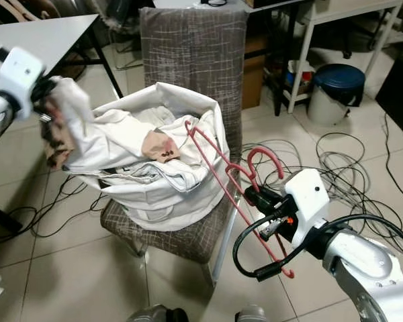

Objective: Hang hanger

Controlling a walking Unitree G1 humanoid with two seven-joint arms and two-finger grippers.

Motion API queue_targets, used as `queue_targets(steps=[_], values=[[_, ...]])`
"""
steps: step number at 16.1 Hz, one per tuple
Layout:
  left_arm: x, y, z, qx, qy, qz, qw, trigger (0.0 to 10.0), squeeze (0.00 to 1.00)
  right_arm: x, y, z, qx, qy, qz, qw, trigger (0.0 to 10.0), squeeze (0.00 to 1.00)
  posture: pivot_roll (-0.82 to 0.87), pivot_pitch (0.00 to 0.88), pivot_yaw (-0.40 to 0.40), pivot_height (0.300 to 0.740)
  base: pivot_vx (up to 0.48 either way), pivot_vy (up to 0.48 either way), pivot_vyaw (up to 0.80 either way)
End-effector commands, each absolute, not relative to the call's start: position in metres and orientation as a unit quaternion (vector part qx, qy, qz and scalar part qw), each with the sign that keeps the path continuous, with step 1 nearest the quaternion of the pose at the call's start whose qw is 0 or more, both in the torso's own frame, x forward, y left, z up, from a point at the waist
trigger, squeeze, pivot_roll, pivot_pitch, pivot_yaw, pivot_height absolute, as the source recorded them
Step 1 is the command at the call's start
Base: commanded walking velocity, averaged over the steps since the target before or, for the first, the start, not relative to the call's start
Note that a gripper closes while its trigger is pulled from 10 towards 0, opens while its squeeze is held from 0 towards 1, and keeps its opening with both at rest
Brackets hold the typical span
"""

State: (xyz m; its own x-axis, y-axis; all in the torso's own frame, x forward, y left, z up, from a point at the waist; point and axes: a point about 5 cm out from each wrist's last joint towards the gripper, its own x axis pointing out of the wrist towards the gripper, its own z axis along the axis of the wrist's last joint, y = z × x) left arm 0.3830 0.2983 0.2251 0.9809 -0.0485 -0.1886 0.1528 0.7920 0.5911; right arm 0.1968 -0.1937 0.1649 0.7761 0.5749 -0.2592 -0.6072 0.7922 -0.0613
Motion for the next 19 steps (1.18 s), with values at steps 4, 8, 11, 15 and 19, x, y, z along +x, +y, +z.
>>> queue_targets(steps=[4, 8, 11, 15, 19], values=[[0.358, 0.311, 0.216, 0.264, 0.150, -0.240, 0.922, 0.0, 0.00, 0.198, -0.186, 0.169, -0.074, 0.101, 0.343, 0.931, 10.0, 0.00, -0.10, 0.033, 0.168, 0.740, 0.000, 0.000, 0.00], [0.347, 0.302, 0.201, 0.241, 0.173, -0.343, 0.891, 0.0, 0.00, 0.204, -0.180, 0.169, -0.073, 0.098, 0.363, 0.924, 10.0, 0.00, -0.08, 0.033, 0.144, 0.740, 0.000, 0.000, 0.00], [0.331, 0.301, 0.184, 0.254, 0.225, -0.402, 0.851, 0.0, 0.00, 0.208, -0.176, 0.168, -0.074, 0.099, 0.379, 0.917, 10.0, 0.00, -0.07, 0.032, 0.127, 0.740, 0.000, 0.000, 0.00], [0.327, 0.309, 0.201, 0.252, 0.208, -0.393, 0.859, 10.0, 1.00, 0.209, -0.177, 0.168, -0.077, 0.103, 0.388, 0.913, 10.0, 0.00, -0.07, 0.031, 0.117, 0.740, 0.000, 0.000, 0.00], [0.321, 0.305, 0.226, 0.159, 0.187, -0.427, 0.870, 10.0, 1.00, 0.211, -0.176, 0.167, -0.078, 0.104, 0.394, 0.910, 10.0, 0.00, -0.07, 0.031, 0.117, 0.740, 0.000, 0.000, 0.00]])
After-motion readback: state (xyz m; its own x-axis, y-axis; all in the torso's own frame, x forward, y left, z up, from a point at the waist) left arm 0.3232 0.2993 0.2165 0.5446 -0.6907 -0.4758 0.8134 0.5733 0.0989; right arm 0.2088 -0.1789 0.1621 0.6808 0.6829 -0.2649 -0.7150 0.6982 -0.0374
